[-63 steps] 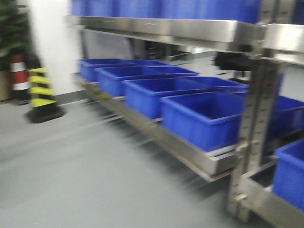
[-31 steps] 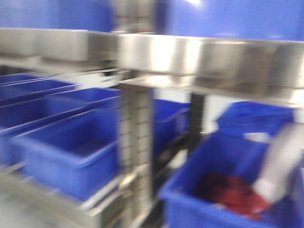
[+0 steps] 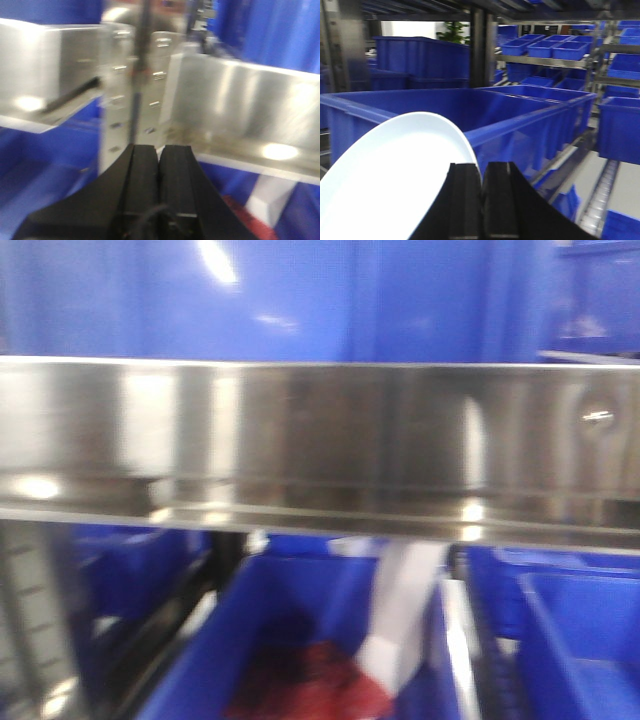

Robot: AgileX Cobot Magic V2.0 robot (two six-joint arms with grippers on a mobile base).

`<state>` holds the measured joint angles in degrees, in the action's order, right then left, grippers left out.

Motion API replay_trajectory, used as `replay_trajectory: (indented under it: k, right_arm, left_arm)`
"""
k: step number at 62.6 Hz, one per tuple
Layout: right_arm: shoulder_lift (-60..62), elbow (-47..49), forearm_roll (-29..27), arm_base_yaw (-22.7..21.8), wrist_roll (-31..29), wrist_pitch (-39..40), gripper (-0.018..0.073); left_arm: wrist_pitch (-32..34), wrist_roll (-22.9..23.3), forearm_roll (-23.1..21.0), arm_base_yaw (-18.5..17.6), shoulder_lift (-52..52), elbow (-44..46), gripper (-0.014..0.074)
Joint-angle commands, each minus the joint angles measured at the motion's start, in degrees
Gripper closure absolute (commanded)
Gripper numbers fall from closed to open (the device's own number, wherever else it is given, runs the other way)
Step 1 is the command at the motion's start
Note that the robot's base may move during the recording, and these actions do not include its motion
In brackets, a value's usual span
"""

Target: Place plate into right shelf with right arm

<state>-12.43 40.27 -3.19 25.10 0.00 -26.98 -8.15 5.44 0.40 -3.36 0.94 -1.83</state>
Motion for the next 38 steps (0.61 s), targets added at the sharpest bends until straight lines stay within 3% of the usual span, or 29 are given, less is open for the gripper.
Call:
replay_trajectory:
  k: [1,38]
  right_arm:
    - [-0.86,1.44,0.35,0.04,0.0,6.03,0.0503]
    - [-0.86,1.44,0.35,0.04,0.0,6.03,0.0503]
  left_arm:
    - [5.13,0.34,0.01,-0.1,0.36,-0.54,0.0643]
    - [5.13,0.34,0.01,-0.1,0.36,-0.54,0.0643]
